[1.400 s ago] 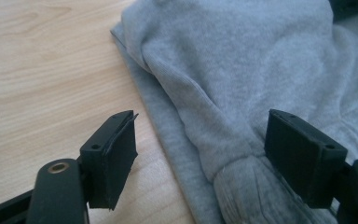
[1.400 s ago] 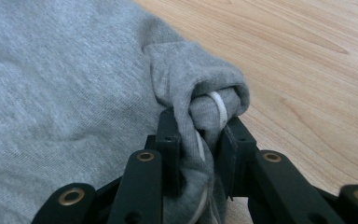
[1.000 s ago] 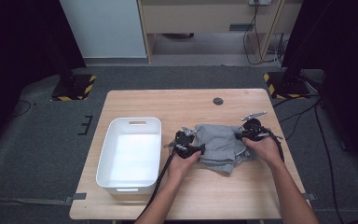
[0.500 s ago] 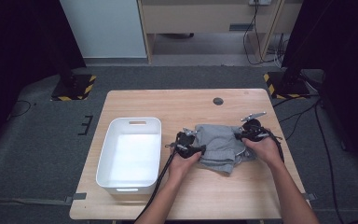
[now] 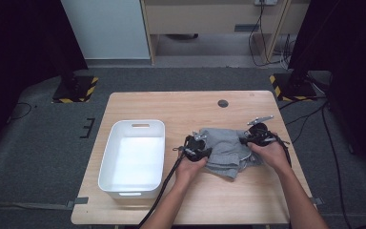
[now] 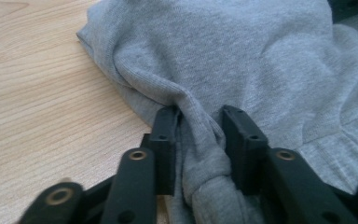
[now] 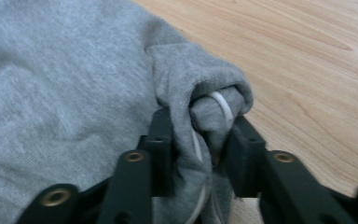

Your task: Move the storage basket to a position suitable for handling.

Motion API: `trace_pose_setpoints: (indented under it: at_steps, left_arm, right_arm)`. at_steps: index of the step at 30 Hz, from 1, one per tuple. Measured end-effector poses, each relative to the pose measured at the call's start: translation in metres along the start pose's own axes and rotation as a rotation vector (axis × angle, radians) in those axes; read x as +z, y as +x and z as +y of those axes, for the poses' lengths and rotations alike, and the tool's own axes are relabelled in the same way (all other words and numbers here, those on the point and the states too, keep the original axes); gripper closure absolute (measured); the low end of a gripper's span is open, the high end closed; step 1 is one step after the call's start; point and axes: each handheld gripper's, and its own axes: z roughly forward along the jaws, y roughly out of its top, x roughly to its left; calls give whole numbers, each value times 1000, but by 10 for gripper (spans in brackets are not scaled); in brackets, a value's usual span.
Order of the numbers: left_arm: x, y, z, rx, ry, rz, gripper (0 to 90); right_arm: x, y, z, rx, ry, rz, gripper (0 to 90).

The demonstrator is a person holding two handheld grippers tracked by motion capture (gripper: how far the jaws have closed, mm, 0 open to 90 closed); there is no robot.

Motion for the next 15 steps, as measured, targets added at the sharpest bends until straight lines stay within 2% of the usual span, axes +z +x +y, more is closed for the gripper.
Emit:
trace_pose_setpoints:
  at_steps: [6, 9, 11, 15]
  left_arm:
    - [0, 3, 2, 7, 8, 1, 743]
    - [-1, 7, 4, 22, 0, 48, 761]
    - [-1, 10, 4, 11, 0, 51, 765]
    - [-1, 12, 5, 16, 3, 57, 766]
  right_arm:
    - [1, -3, 6, 18, -24, -33, 371]
    - [5, -5, 6, 54, -28, -1, 319]
    - [7, -4, 6, 60, -18, 9, 301]
    - [12, -3, 5, 74, -6, 20, 280]
